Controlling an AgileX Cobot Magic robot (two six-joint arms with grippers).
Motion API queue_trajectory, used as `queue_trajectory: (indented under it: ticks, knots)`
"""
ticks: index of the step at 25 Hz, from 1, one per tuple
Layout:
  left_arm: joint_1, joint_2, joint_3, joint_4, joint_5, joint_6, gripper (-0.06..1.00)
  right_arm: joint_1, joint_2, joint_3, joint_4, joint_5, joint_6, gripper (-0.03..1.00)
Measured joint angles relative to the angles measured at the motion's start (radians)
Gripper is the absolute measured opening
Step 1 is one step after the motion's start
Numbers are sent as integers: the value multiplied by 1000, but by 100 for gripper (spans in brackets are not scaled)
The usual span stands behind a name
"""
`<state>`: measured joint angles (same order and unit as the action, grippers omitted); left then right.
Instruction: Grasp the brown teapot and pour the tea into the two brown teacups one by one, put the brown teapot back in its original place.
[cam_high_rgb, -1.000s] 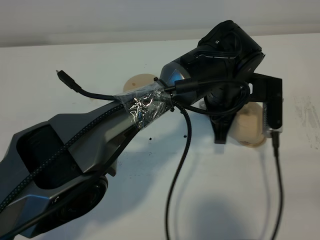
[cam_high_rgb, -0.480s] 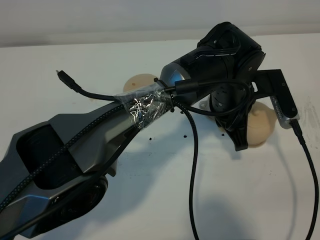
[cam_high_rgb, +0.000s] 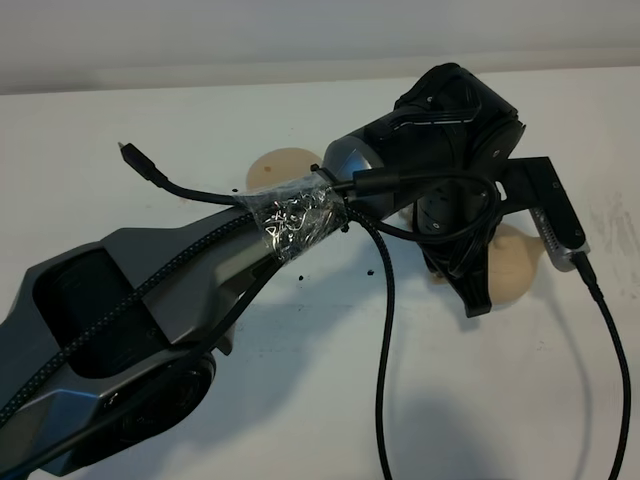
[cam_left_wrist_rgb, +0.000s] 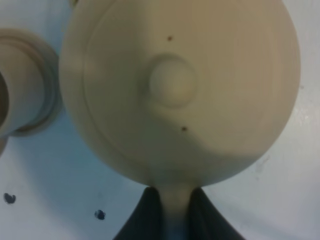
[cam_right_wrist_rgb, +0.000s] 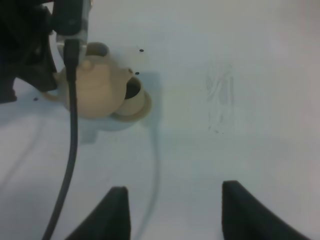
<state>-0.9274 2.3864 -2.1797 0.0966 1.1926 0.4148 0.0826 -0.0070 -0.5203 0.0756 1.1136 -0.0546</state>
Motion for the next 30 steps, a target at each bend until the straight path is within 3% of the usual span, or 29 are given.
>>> queue_trajectory:
  ticks: [8, 14, 30]
  knots:
    - [0, -4, 11, 13, 0, 2, 8, 0, 0, 0, 1, 0, 0, 41]
    - [7, -64, 9, 106, 1, 12, 8, 0, 0, 0, 1, 0, 0, 41]
    - [231, -93, 6, 135, -4, 258, 8, 0, 0, 0, 1, 0, 0, 41]
